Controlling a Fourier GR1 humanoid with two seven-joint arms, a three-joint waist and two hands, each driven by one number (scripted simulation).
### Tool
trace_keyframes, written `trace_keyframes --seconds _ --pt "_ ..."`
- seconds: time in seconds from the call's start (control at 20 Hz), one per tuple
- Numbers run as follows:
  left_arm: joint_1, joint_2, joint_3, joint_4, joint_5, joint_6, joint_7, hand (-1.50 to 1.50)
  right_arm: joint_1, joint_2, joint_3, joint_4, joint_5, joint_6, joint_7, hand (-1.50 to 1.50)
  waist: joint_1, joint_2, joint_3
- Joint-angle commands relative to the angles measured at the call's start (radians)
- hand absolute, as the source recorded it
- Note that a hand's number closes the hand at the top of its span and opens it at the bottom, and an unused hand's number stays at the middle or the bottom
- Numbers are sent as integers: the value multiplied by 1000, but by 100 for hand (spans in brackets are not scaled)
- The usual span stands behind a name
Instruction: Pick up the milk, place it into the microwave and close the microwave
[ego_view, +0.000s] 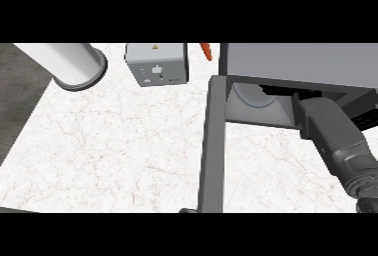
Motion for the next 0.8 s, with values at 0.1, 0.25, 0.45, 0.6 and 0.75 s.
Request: trace_keyframes --seconds 0.1,0.25,0.45,0.6,0.75 --pt "-40 31 15 10 4 15 -7 -150 -8 -71 -3 18 9 -28 9 150 22 17 2" --pt "-53 21 -9 22 -11 1 -7 -150 -23 -90 -13 21 0 -37 24 150 21 21 1" --pt "-56 24 -15 23 -28 0 0 -150 -31 -100 -16 25 -4 -56 23 150 40 26 2" --pt "-74 38 -21 45 -31 -9 1 -150 -40 -105 -16 32 -7 -52 27 150 41 30 1" --pt "-68 22 -26 48 -40 -4 1 -150 -31 -109 -24 39 -18 -56 18 150 51 32 1"
